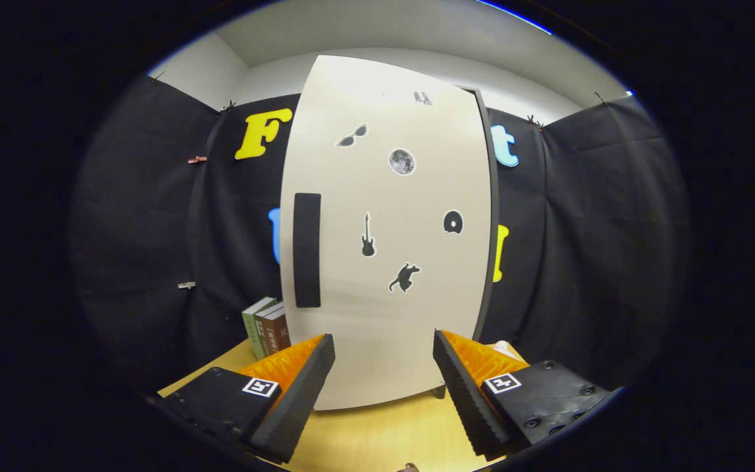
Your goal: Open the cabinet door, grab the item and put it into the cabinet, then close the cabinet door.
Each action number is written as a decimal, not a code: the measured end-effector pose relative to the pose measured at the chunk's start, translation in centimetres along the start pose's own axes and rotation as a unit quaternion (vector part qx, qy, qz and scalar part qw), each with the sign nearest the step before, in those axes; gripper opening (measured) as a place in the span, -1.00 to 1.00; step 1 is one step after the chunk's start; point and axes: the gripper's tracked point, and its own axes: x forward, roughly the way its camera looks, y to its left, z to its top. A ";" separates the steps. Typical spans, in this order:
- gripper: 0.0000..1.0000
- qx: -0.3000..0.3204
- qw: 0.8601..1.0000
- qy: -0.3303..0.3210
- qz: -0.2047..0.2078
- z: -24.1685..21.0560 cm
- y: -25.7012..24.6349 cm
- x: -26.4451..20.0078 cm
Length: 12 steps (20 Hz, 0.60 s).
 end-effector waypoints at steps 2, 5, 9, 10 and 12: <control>0.95 0.005 1.000 -0.015 -0.014 1.1 -0.9 0.3; 0.95 -0.024 0.999 -0.011 -0.028 0.8 -2.2 0.8; 0.95 -0.036 0.999 -0.035 -0.021 2.4 -2.0 1.4; 0.96 -0.038 0.998 -0.039 -0.017 2.6 -1.7 1.6; 0.95 -0.052 0.997 -0.045 -0.024 3.0 -2.2 2.0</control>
